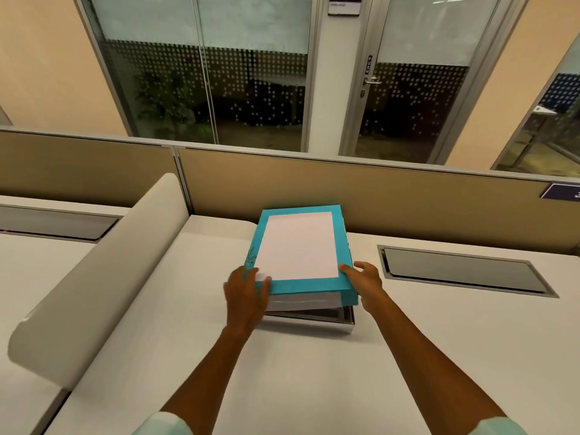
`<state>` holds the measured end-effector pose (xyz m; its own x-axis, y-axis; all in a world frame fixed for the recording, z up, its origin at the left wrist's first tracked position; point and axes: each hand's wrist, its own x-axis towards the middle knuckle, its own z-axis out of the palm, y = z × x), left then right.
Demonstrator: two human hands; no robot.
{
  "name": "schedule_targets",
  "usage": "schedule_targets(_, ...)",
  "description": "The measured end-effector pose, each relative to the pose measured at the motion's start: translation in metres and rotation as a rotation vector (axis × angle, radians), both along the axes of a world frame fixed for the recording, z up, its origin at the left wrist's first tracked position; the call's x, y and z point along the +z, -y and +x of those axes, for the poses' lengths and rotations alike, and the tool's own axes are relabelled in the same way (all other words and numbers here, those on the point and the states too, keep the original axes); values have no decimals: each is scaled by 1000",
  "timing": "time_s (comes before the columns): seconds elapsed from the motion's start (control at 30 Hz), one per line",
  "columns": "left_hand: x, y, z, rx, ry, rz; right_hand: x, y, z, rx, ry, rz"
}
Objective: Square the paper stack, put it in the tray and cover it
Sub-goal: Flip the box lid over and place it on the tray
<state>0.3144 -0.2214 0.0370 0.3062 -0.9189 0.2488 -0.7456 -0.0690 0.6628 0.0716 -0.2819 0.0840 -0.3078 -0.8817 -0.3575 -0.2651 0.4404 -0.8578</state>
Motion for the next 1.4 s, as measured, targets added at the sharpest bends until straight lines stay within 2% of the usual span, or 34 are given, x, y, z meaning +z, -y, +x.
schedule_targets(0.07,-5,4,14,71,-138,110,-10,-2,-5,14,-41,13)
schedule_targets(0.2,-12,7,27,87,-550,310,-26,-5,-11,36,-64,63)
schedule_targets(0.33,-15,10,23,95,-662,267,-40,-10,-14,69,-42,106)
schedule_targets(0.53,-18,8,23,71,-649,231,-47,-15,-15,119,-21,71)
schedule_targets(0.8,-21,10,23,49,-526,267,-58,-25,-10,186,-114,-5)
schedule_targets(1.1,-29,14,26,25,-433,313,-69,-26,-8,255,-180,49)
schedule_targets(1.17,-29,16,26,29,-382,323,-72,-24,-8,292,-245,49)
schedule_targets(1.3,-27,28,30,35,-196,331,-74,-11,-5,333,-527,45)
schedule_targets(1.4,-25,43,29,-41,-93,322,-71,-1,-1,373,-644,28)
